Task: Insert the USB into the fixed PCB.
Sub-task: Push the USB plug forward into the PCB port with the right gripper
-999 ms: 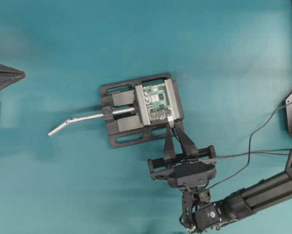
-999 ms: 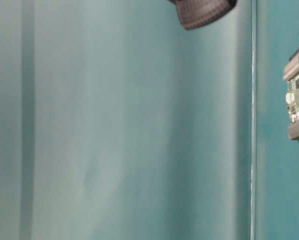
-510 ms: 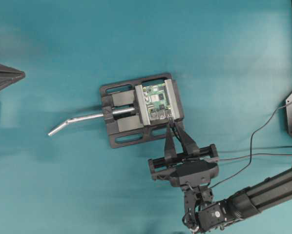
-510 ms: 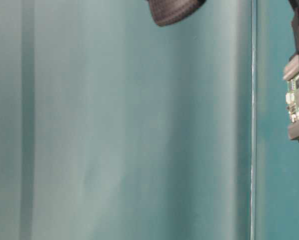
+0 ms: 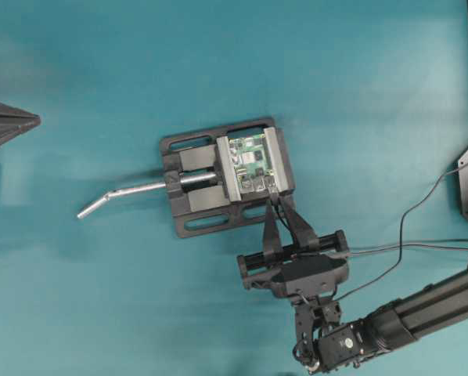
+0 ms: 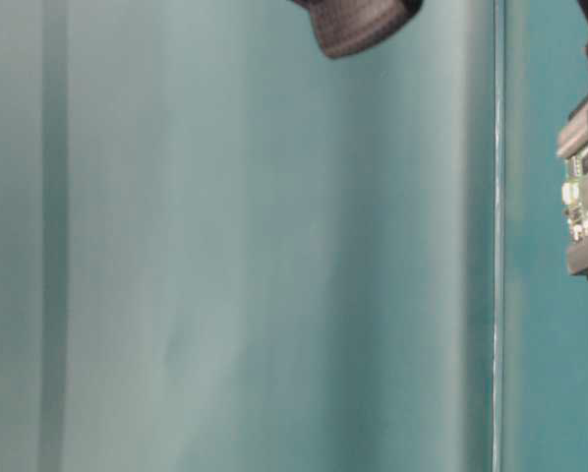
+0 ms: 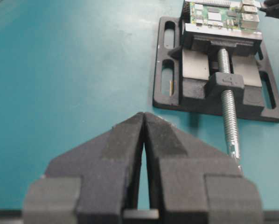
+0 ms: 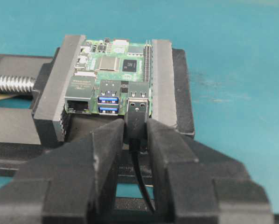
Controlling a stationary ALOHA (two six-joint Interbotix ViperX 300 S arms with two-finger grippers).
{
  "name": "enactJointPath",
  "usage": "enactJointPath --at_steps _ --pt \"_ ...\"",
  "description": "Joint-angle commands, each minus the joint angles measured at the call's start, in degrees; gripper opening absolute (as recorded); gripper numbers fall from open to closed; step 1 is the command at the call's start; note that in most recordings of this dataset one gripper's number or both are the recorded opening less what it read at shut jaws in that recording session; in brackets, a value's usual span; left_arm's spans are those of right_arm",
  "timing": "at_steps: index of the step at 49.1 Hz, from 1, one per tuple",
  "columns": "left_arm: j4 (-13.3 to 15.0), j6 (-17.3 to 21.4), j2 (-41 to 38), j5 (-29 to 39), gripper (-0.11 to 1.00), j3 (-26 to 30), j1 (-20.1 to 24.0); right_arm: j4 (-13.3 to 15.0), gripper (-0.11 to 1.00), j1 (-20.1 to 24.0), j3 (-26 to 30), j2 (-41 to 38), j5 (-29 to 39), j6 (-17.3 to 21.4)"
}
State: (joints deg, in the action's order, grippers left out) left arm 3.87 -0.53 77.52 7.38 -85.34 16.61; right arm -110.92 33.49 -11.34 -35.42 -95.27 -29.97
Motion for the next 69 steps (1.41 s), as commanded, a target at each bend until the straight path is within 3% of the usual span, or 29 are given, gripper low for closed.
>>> enactJointPath --at_steps 1,69 --pt "-0.18 -0.18 -0.35 -0.26 0.0 1.58 0.26 1.58 0.22 -1.67 0.35 2.29 -0.53 0.18" --pt "-0.18 -0.18 -0.35 -0.26 0.0 1.58 0.26 2.46 0.21 -3.43 -1.41 2.29 -0.26 0.0"
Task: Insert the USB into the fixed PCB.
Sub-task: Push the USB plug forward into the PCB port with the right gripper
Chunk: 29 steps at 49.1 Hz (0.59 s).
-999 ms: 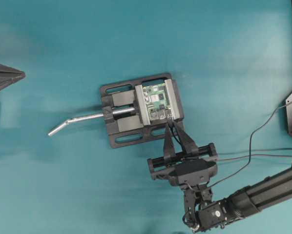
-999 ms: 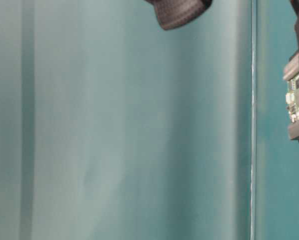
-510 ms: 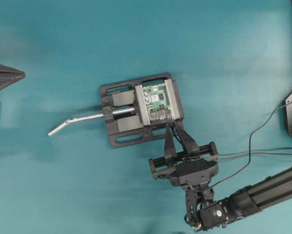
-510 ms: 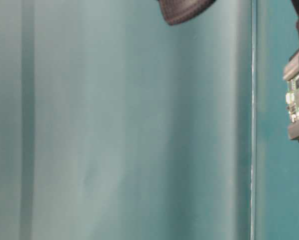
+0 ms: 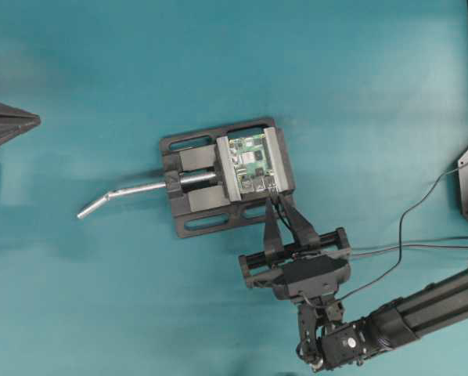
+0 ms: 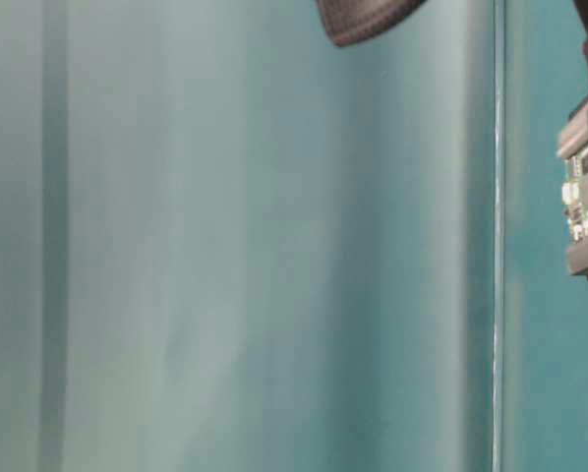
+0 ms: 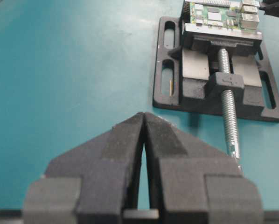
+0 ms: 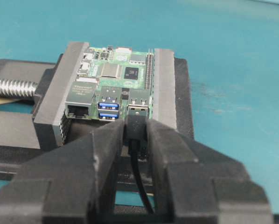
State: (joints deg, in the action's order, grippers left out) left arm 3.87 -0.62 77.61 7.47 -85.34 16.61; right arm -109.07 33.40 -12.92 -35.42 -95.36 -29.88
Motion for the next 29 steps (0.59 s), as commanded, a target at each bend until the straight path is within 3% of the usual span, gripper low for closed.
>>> enactJointPath --at_steps 1,29 --pt "-0.18 -0.09 -0.53 -0.35 0.0 1.58 0.26 0.7 0.21 -3.34 0.18 2.29 -0.18 -0.09" --pt "-0.18 -0.09 -0.44 -0.35 0.0 1.58 0.18 1.14 0.21 -5.1 0.18 2.29 -0.18 -0.18"
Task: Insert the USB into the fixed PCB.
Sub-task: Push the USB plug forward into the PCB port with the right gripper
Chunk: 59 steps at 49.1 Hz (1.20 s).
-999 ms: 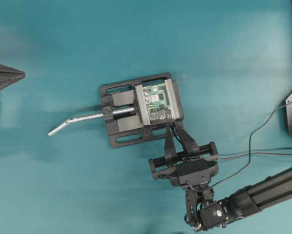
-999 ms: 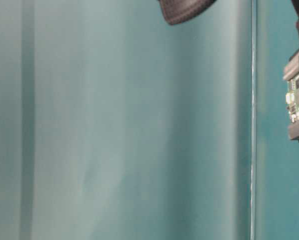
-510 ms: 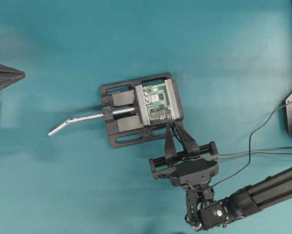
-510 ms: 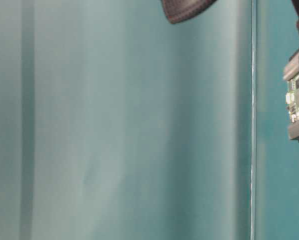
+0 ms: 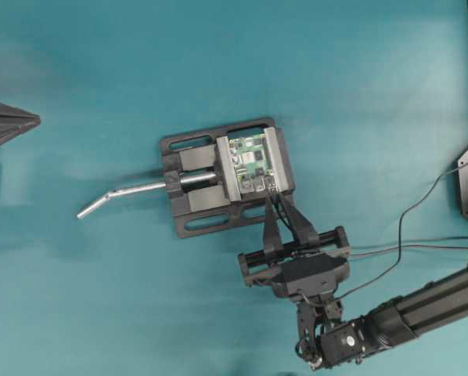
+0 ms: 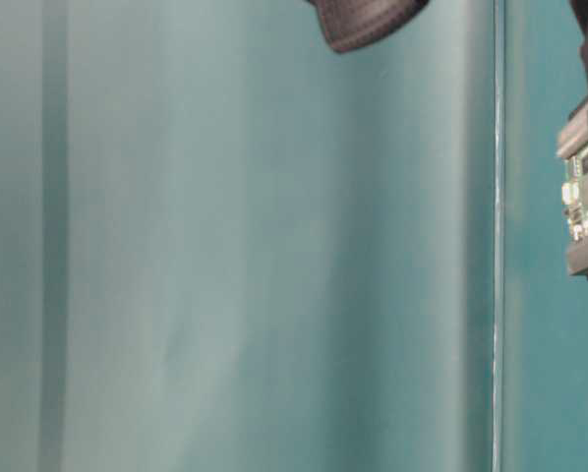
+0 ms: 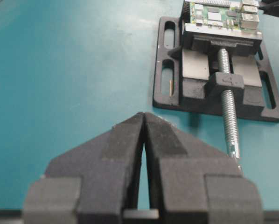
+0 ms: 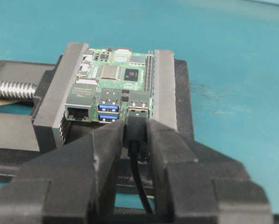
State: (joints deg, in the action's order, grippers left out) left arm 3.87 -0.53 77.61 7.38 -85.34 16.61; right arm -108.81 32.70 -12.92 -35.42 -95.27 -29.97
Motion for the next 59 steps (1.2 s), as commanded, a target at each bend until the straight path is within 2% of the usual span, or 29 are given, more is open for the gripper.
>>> enactJointPath --at_steps 1,59 --pt "-0.18 -0.18 -0.44 -0.26 0.0 1.58 0.26 0.88 0.21 -4.48 0.18 2.29 -0.26 -0.09" --pt "-0.18 -0.18 -0.53 -0.26 0.0 1.58 0.26 2.37 0.21 -6.86 -0.18 2.29 1.58 0.0"
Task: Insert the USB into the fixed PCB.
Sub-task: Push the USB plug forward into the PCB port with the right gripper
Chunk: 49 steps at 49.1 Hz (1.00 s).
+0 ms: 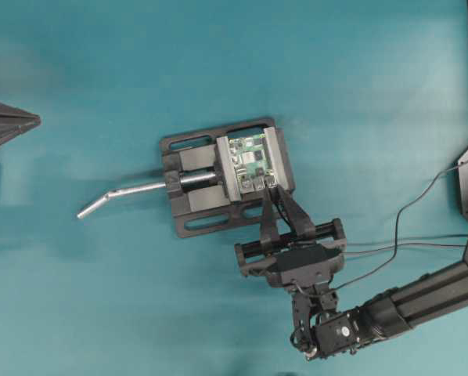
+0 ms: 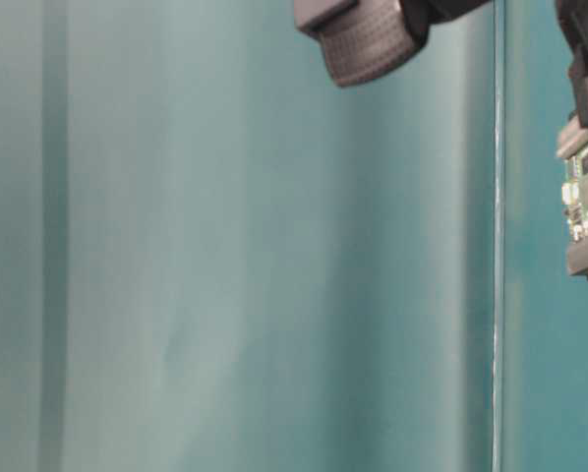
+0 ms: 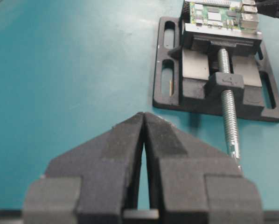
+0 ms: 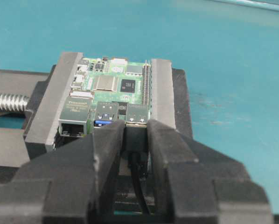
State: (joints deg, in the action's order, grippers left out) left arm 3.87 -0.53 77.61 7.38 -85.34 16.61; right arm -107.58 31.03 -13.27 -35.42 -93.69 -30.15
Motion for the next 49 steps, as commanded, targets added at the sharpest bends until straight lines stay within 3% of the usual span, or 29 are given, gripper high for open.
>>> enactJointPath --at_steps 1,32,49 --pt "-0.18 -0.18 -0.44 -0.26 0.0 1.58 0.26 1.14 0.21 -5.19 0.18 2.29 0.09 0.26" --pt "-0.18 -0.18 -0.53 -0.26 0.0 1.58 0.26 0.79 0.21 -2.99 0.26 2.29 0.35 0.62" --pt "-0.18 -0.18 -0.53 -0.26 0.0 1.67 0.26 -1.05 0.21 -1.76 0.7 2.29 0.35 1.23"
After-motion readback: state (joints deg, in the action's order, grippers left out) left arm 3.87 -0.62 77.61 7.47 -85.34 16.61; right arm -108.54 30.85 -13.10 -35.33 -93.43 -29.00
